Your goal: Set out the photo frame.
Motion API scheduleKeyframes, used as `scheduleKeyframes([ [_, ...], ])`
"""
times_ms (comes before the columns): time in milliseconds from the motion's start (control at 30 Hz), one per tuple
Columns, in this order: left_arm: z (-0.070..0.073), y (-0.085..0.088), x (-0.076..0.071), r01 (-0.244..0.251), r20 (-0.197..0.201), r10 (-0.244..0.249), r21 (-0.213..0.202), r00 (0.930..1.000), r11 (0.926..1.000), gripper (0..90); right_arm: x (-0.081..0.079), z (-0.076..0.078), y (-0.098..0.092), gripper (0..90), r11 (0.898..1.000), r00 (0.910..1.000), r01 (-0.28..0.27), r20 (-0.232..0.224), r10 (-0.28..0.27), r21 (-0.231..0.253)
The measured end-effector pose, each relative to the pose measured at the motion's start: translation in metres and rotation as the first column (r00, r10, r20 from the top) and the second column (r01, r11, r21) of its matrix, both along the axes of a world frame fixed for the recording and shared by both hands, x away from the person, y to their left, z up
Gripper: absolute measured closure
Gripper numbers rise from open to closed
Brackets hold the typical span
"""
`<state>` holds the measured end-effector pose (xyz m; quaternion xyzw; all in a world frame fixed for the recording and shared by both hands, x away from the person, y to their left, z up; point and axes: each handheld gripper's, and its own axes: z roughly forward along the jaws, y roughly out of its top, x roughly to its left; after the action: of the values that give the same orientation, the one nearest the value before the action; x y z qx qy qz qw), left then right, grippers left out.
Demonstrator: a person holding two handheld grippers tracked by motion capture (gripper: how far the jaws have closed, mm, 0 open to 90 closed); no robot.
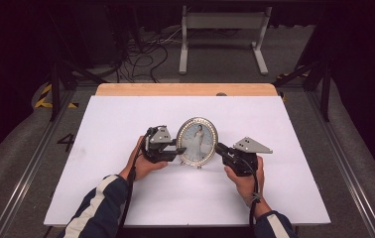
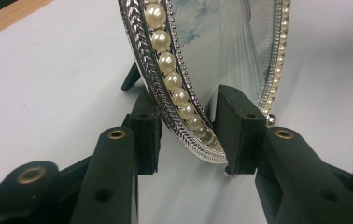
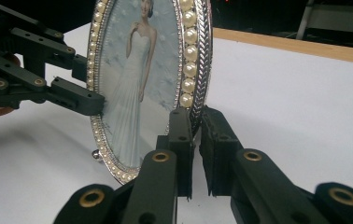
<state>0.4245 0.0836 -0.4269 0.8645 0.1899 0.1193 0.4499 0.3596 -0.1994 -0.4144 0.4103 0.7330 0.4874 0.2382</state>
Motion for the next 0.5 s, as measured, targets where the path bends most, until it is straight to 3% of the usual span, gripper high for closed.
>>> scheduleKeyframes([
  [500,-0.0052,0.0038,-0.0003,0.004,-0.014,-0.004,-0.01,0.9999,0.9999,60.9,0.002,-0.0001,0.0032,82.0,1.0,1.0,-0.007,0.002,0.007,-0.014],
])
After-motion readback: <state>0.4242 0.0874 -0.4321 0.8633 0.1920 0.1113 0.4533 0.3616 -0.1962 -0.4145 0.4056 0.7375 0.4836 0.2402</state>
